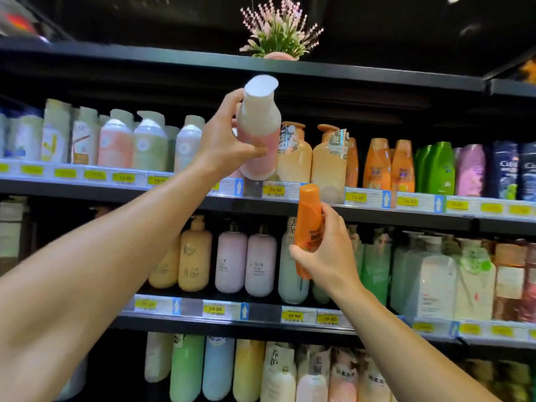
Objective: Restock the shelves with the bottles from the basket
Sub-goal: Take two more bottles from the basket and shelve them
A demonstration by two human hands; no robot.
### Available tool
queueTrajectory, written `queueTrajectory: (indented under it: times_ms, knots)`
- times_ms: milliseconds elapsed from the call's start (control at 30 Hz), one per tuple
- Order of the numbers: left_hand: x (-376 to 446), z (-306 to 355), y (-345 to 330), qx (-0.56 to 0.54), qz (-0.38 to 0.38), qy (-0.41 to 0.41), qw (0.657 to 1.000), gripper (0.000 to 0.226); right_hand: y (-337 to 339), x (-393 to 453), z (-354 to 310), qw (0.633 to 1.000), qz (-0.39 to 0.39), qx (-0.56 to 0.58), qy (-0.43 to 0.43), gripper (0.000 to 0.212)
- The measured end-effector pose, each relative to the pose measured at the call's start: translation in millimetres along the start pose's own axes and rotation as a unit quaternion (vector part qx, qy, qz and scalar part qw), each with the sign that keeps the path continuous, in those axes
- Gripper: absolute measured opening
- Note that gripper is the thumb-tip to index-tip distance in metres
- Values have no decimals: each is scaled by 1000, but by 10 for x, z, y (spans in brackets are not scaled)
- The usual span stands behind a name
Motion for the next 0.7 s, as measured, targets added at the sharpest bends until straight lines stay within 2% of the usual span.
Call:
queueTrajectory:
  times_ms: [433, 700]
  knots:
    - [73, -192, -120, 42, -15, -4, 999, 93, -159, 114, -20, 1000, 16, -8, -3, 85]
    - [250, -309, -91, 59, -13, 57, 997, 84, -176, 158, -47, 1000, 14, 7, -6, 84]
Point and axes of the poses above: each hand's wrist, its own x-axis towards the middle knuckle, its own y-axis out of the back of the hand, z = x × y, the point moved 5 cm from there along x, towards the middle knuckle, and after that the axes turned 1 degree about y, right-handed, at the moved point
